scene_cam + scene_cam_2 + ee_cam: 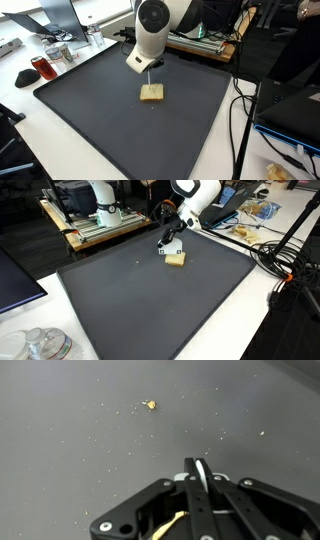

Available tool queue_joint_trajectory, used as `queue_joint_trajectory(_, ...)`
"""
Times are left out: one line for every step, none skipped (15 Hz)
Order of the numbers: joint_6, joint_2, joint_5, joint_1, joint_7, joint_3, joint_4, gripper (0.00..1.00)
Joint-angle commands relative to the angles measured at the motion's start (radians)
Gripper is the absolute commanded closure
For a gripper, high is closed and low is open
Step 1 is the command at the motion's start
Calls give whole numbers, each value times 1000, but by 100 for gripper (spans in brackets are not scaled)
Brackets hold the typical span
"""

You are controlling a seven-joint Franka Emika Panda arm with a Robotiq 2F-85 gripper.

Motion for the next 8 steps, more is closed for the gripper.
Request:
queue_joint_trajectory(-10,35,7,-14,-35,7,28,99)
queue_joint_trajectory(-20,44,2,-11,-32,4,39,99)
queue_joint_trajectory(-29,54,2,-10,-36,4,49,99)
queue_joint_trajectory(-38,61,1,-8,-37,3,59,99)
queue_joint_trajectory(-55,70,-1,-5,-40,2,76,99)
queue_joint_trajectory(-69,78,-3,-3,-44,1,90,99)
queue_joint_trajectory(-95,89,-5,0,-48,0,111,99)
queue_joint_trajectory(-116,97,-5,1,-54,0,128,99)
